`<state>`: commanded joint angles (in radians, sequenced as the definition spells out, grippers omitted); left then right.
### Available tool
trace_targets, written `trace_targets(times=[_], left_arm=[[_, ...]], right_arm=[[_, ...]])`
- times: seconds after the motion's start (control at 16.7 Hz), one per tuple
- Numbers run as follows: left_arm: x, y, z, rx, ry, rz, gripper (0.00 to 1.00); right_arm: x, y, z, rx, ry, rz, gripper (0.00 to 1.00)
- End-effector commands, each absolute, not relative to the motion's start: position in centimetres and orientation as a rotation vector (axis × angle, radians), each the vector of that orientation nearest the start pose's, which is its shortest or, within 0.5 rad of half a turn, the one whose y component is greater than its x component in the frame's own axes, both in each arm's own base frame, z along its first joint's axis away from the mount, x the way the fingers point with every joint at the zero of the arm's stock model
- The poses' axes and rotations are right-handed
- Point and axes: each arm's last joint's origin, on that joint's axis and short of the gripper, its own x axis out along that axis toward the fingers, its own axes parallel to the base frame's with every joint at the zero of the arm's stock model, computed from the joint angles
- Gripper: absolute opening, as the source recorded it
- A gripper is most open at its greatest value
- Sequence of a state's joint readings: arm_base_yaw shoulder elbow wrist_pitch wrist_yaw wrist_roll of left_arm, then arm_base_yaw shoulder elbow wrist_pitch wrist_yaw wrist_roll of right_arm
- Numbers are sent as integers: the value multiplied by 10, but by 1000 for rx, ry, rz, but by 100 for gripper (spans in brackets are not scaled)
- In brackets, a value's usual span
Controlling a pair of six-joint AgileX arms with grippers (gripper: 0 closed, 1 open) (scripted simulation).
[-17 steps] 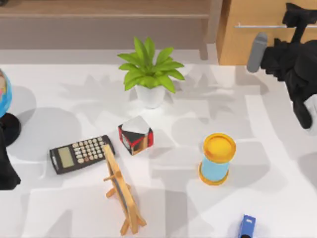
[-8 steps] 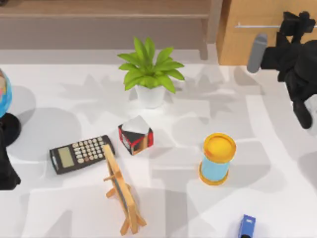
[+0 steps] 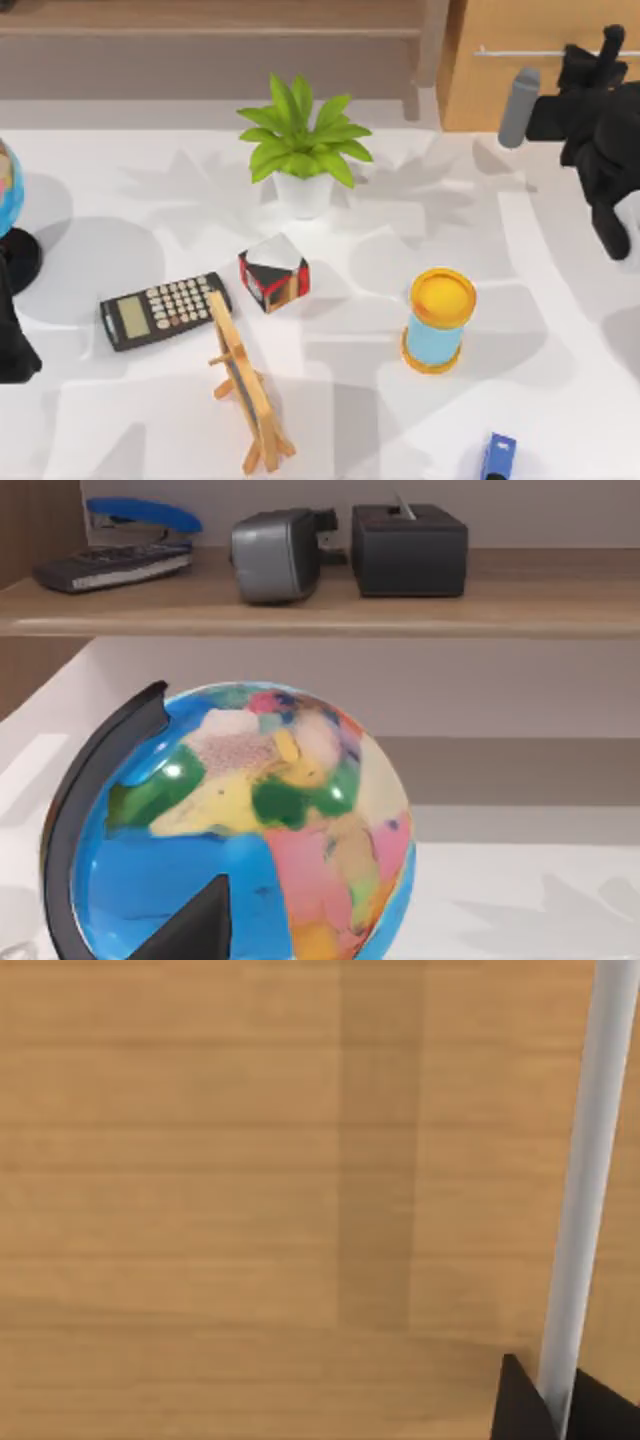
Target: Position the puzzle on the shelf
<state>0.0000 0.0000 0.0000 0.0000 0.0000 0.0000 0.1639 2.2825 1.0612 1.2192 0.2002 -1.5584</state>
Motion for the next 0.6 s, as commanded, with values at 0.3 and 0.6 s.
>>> trace_targets(times=[0.3,0.6], left_arm=[[106,-1,160,0,0,0,100],[106,-1,160,0,0,0,100]], right_arm=[[431,69,89,-1571,8,-8,0],[415,71,93,-1562,-5,-22,0]])
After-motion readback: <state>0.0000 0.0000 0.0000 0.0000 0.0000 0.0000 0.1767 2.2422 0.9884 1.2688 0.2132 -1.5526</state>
